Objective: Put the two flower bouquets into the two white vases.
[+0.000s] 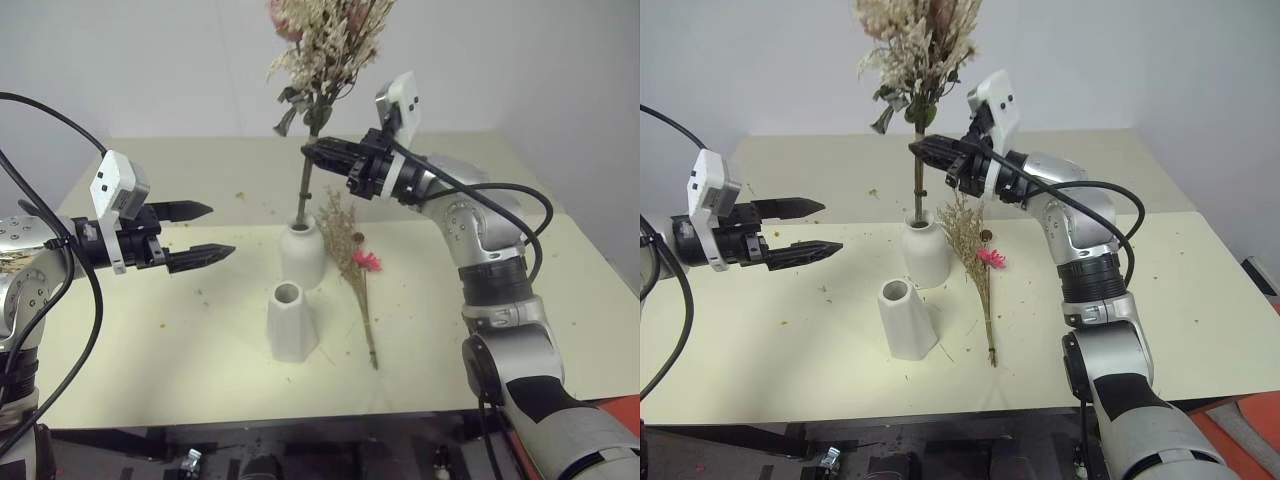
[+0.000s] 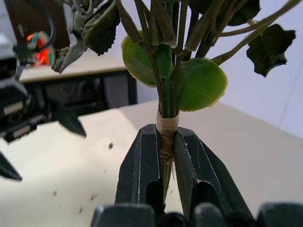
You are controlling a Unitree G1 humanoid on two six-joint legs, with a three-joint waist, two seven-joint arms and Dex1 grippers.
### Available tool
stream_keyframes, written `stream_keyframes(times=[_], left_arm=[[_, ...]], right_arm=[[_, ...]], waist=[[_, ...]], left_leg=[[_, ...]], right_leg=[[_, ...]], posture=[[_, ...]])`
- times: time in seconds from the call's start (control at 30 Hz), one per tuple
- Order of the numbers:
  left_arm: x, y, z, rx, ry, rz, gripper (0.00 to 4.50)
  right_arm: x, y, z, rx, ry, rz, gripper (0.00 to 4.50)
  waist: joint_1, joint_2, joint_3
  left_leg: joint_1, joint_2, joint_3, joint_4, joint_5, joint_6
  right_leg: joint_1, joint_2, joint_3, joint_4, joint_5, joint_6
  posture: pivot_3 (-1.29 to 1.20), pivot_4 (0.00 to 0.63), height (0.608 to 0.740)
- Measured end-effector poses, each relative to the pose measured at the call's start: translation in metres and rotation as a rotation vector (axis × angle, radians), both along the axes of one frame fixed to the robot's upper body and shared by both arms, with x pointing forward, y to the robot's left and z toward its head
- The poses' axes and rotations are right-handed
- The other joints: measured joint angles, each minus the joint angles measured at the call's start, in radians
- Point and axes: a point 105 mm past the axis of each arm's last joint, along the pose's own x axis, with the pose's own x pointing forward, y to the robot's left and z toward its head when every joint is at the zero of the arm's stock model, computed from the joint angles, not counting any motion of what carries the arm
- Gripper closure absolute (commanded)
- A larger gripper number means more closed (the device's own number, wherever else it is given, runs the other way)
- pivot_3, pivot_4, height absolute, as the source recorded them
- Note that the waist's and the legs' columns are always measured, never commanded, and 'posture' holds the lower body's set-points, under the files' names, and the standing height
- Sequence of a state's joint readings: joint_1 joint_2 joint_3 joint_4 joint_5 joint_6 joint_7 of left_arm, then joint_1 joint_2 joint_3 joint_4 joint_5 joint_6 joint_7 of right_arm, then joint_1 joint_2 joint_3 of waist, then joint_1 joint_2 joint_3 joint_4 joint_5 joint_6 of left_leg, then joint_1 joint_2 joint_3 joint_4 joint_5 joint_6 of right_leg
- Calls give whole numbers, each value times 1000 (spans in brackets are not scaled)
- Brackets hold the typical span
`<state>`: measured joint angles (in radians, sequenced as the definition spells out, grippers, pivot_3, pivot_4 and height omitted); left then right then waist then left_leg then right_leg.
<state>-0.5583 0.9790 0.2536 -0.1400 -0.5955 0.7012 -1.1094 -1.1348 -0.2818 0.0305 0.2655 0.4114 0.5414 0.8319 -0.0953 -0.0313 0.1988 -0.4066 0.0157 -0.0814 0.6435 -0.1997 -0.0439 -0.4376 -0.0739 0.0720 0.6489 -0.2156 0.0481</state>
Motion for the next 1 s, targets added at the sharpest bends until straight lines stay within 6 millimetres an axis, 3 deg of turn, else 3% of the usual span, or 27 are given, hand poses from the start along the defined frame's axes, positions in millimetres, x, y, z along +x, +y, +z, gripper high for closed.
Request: stream_keyframes(times=[0.47, 0.87, 1.0], left_arm=[[-3, -5, 2, -7, -10, -23, 0], [-4, -7, 2, -12, -6, -35, 0], [-3, -9, 0, -6, 4, -44, 0]], right_arm=[[2, 15, -40, -151, -29, 19, 4290], [7, 13, -56, -195, -16, 2, 99], [8, 5, -60, -222, -19, -17, 24]], waist=[[-2, 0, 0], [-1, 0, 0], [0, 0, 0]], left_leg=[[0, 0, 0, 0, 0, 0], [0, 0, 0, 0, 0, 0], [0, 0, 0, 0, 0, 0]], right_leg=[[0, 0, 0, 0, 0, 0], [0, 0, 0, 0, 0, 0], [0, 0, 0, 0, 0, 0]], posture=[[0, 150, 740], [0, 150, 740], [0, 150, 740]])
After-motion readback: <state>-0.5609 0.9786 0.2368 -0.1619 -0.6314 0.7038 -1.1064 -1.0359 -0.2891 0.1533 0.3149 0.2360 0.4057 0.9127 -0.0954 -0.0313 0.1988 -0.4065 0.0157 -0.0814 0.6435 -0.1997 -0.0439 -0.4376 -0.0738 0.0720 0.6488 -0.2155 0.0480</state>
